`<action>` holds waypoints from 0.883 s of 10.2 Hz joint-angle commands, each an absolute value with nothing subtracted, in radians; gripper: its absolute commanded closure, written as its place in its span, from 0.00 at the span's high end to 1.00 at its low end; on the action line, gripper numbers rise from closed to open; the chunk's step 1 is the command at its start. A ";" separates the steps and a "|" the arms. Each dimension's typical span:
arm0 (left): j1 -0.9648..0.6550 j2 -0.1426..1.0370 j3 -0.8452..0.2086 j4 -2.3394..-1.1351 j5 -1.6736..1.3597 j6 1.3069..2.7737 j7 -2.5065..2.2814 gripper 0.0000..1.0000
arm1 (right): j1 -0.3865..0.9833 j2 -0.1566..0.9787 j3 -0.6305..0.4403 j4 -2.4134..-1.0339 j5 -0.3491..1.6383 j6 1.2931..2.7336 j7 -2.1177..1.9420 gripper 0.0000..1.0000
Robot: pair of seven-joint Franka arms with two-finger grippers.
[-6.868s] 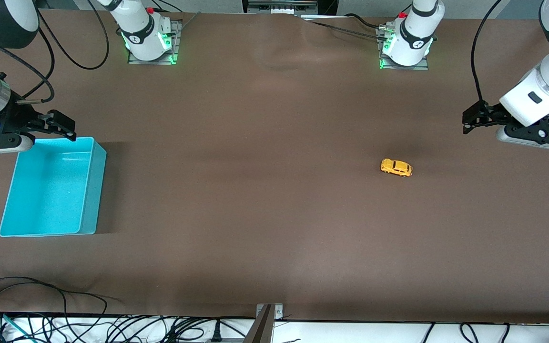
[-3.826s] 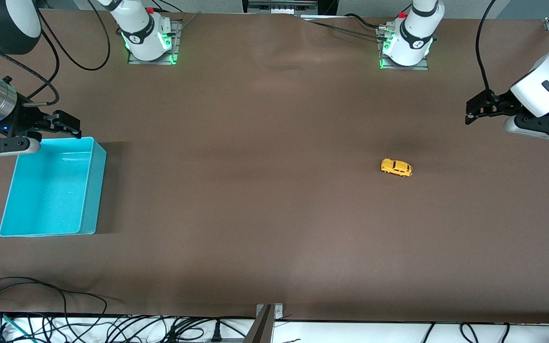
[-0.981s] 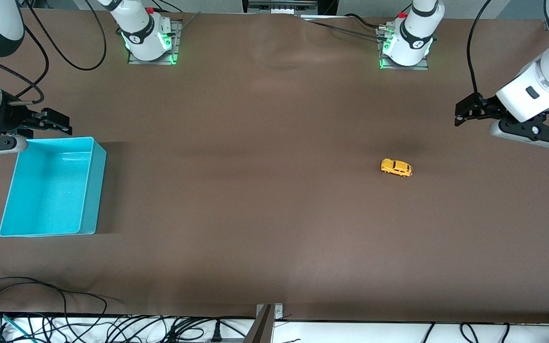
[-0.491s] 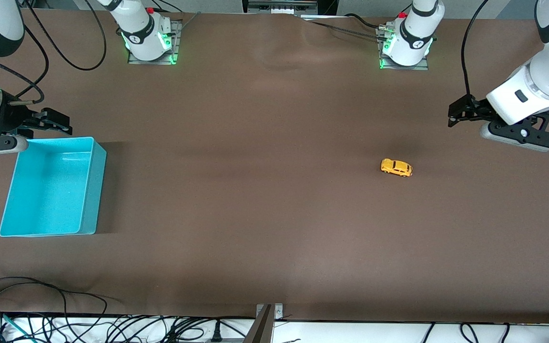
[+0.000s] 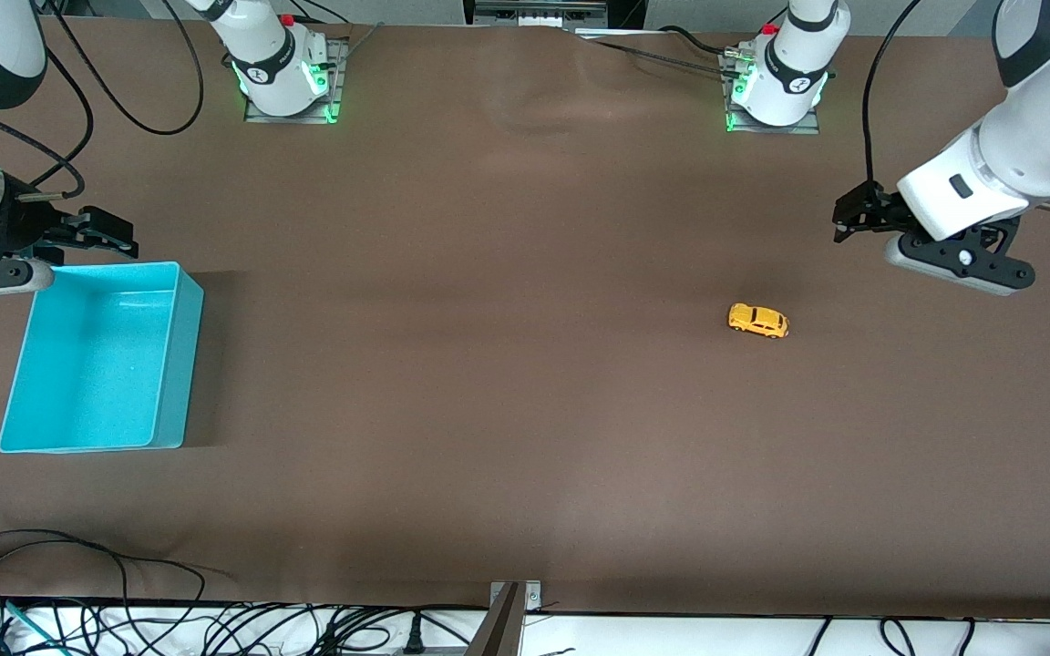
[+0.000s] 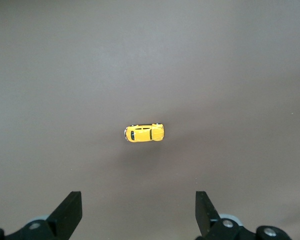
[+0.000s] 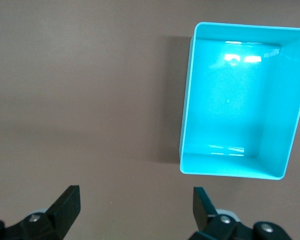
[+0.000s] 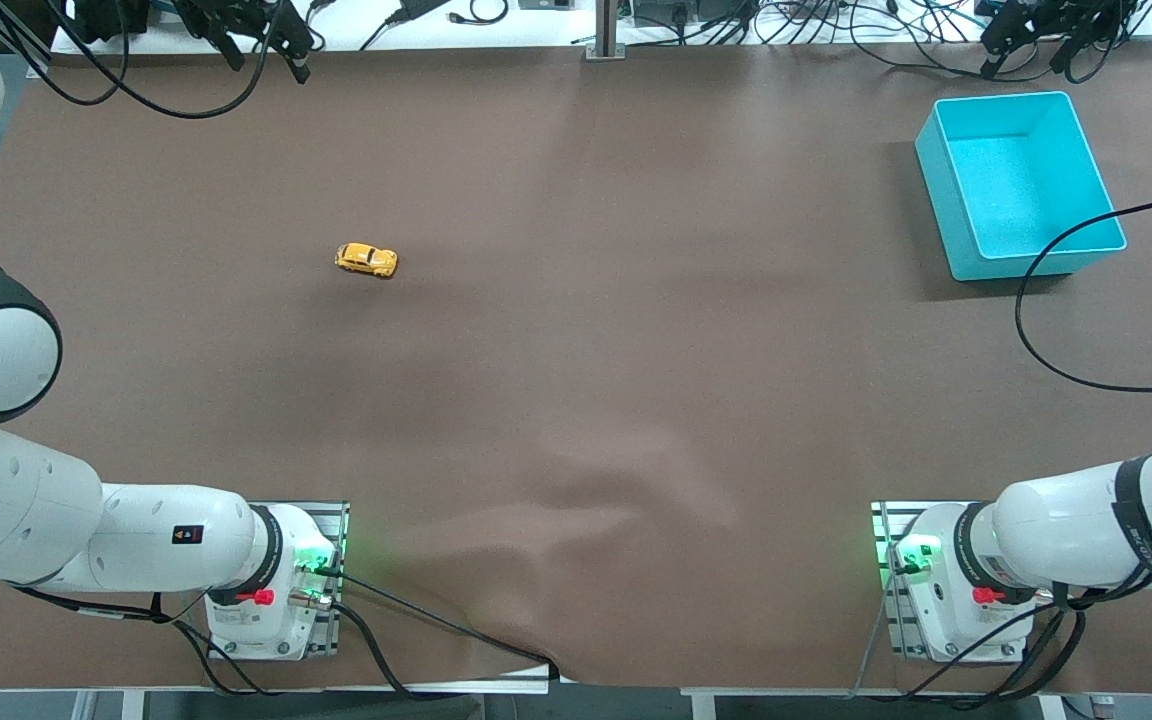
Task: Wind up and store yellow beetle car
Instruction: 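Move the left gripper over the yellow beetle car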
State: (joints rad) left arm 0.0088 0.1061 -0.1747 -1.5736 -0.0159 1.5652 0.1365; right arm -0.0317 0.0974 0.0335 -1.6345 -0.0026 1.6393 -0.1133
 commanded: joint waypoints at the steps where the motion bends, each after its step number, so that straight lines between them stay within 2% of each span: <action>1: 0.002 0.170 -0.172 -1.545 -0.012 1.551 0.201 1.00 | -0.034 0.101 0.029 -1.620 0.021 1.634 -0.135 1.00; 3: 0.003 0.190 -0.176 -1.574 0.047 1.597 0.224 1.00 | -0.034 0.113 0.029 -1.620 0.021 1.641 -0.135 1.00; 9: 0.037 0.204 -0.176 -1.869 0.048 1.935 0.840 1.00 | -0.032 0.120 0.031 -1.620 0.023 1.641 -0.135 1.00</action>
